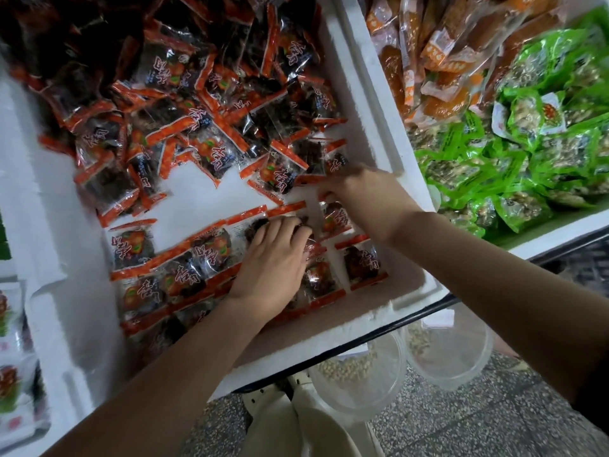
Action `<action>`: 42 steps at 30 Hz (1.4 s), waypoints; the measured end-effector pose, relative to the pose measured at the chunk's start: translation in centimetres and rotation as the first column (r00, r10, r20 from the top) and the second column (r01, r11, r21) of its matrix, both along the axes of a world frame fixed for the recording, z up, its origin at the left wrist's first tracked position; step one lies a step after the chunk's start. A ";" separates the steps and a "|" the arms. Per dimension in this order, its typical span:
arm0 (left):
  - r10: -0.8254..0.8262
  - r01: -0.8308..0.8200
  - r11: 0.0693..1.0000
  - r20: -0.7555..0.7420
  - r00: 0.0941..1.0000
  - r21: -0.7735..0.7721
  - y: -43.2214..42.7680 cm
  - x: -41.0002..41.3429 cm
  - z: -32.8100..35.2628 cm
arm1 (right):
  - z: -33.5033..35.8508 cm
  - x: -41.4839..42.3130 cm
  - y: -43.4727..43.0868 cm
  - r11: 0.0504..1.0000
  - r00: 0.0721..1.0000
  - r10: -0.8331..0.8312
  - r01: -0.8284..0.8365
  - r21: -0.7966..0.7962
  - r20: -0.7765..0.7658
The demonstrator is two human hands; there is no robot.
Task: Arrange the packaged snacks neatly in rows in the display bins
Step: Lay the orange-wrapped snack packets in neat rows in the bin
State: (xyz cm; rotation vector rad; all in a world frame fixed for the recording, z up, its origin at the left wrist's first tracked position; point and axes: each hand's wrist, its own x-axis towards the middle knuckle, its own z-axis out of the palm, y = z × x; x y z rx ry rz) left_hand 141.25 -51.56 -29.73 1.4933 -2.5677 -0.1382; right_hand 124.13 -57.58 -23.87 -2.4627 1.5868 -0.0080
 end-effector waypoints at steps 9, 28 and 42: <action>0.015 -0.014 1.000 0.048 0.999 -0.017 0.1 0.3 -0.5 | -2.7 0.4 2.2 0.983 0.988 0.132 -0.119 -0.138 0.085; 0.041 -0.043 0.998 0.067 0.997 0.037 0.0 0.3 -0.7 | -2.3 -0.8 3.4 0.998 0.994 0.050 -0.046 0.052 -0.093; 0.027 -0.027 0.994 0.009 1.000 0.107 0.4 0.2 -0.2 | -1.5 -2.4 5.7 0.924 0.972 0.208 -0.158 0.348 -0.111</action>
